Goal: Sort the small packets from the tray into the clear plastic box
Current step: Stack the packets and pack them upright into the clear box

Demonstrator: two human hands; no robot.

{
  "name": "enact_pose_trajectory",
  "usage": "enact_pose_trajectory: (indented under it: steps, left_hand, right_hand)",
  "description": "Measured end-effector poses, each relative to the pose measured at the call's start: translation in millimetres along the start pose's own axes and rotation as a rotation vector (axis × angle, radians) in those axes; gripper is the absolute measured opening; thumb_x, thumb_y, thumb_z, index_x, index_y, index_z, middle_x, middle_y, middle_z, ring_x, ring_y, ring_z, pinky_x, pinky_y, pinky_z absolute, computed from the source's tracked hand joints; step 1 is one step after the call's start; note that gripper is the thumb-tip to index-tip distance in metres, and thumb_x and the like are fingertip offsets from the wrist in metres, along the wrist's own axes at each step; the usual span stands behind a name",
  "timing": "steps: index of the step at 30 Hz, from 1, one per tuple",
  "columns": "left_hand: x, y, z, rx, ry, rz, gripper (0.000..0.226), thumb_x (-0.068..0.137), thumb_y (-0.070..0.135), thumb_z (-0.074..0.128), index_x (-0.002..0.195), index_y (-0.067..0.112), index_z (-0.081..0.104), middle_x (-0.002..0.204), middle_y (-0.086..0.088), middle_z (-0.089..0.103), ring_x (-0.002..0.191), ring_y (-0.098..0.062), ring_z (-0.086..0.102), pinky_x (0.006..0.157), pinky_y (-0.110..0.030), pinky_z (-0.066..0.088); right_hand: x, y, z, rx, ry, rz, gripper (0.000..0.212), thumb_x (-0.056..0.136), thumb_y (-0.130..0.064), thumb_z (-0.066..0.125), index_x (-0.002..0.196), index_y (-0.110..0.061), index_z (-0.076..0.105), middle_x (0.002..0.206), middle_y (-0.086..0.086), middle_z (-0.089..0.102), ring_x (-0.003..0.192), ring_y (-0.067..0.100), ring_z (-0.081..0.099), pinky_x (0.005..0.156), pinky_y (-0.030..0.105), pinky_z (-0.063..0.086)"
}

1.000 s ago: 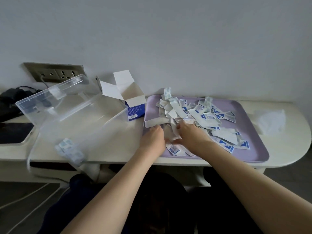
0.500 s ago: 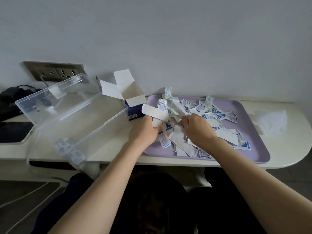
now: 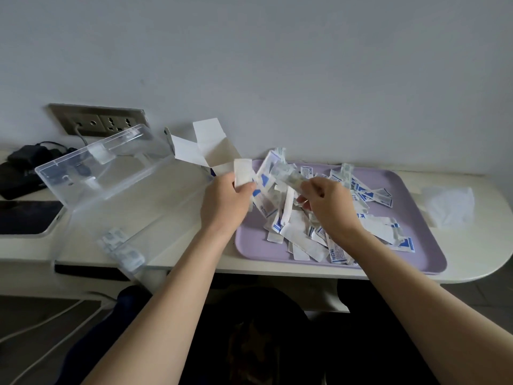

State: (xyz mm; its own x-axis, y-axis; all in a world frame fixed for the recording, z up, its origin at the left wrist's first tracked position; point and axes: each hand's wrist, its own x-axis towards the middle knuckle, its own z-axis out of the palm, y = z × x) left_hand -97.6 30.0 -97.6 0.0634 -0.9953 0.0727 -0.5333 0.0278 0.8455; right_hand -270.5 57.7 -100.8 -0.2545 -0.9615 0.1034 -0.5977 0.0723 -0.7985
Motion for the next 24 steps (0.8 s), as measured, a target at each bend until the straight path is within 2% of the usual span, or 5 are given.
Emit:
enact_pose_trajectory:
  steps: [3,10,15,20,24]
  left_hand:
    - [-0.2,3.3,-8.7,-0.189,0.068,-0.007,0.017,0.087,0.019,0.062,0.07,0.017,0.06,0.056,0.008,0.052,0.052,-0.008,0.045,0.055,-0.024,0.037]
    - [-12.3,7.0,1.8,-0.441,-0.007,-0.169,0.02,0.088,0.015,0.062,0.069,0.012,0.059,0.05,0.006,0.05,0.048,-0.007,0.045,0.049,-0.018,0.035]
    - [-14.8,7.3,12.6,-0.369,-0.032,-0.137,0.013,0.089,0.02,0.061,0.093,0.01,0.067,0.08,-0.004,0.068,0.078,-0.021,0.064,0.061,-0.029,0.048]
    - [-20.7,9.2,16.9,-0.208,-0.055,-0.018,0.018,0.09,0.022,0.058,0.089,0.005,0.064,0.082,-0.013,0.066,0.081,-0.03,0.062,0.071,-0.042,0.052]
    - [-20.0,11.5,11.8,-0.105,0.087,0.079,0.018,0.091,0.018,0.056,0.074,0.014,0.055,0.069,-0.001,0.053,0.063,-0.016,0.046,0.053,-0.012,0.035]
  right_hand:
    - [-1.8,-5.2,1.0,0.142,0.035,0.018,0.02,0.095,-0.014,0.046,0.09,-0.009,0.064,0.071,-0.002,0.069,0.053,-0.001,0.06,0.053,0.011,0.048]
    - [-11.6,-19.9,12.8,0.362,-0.166,0.141,0.021,0.098,-0.014,0.042,0.091,-0.007,0.06,0.082,0.007,0.066,0.074,0.019,0.066,0.071,0.03,0.058]
    - [-18.9,-31.3,18.0,0.528,-0.263,0.171,0.04,0.101,-0.031,0.033,0.094,-0.006,0.062,0.089,0.013,0.066,0.08,0.02,0.064,0.073,0.03,0.059]
    - [-17.4,-25.5,17.8,0.317,-0.21,0.082,0.024,0.091,-0.018,0.057,0.076,0.001,0.053,0.078,0.013,0.059,0.074,0.028,0.064,0.069,0.039,0.06]
    - [-15.1,-26.3,12.3,0.339,-0.215,0.141,0.012,0.093,-0.014,0.054,0.087,-0.005,0.061,0.078,0.009,0.066,0.064,0.019,0.067,0.062,0.026,0.059]
